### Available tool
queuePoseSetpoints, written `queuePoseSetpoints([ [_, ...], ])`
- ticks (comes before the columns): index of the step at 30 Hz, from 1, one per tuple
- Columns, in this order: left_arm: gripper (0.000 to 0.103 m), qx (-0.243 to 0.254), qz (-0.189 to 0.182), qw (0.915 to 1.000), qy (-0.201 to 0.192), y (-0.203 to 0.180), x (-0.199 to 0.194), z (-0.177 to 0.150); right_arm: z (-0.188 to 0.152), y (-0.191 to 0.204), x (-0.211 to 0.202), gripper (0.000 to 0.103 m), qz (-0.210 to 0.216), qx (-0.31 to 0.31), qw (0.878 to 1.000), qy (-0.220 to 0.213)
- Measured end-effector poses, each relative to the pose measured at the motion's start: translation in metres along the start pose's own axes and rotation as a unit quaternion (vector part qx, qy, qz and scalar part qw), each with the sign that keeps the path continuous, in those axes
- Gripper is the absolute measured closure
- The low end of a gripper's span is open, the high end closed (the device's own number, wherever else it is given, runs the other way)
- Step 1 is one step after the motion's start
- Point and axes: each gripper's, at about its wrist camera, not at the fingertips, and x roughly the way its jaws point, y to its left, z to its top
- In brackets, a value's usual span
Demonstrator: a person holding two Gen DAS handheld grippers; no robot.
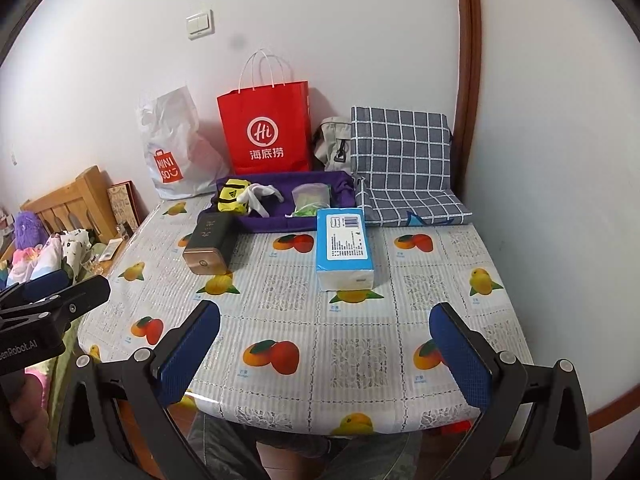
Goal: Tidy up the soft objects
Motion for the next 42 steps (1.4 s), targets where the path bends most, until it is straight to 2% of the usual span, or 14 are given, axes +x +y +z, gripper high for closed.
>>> queuePoseSetpoints([
  [42, 0.009, 0.0, 0.002, 1.0, 0.001, -0.0018, 0.0001, -0.0015, -0.0003, -0.0006, -0.0049, 0.0, 0.001, 0.002, 1.0, -0.001],
])
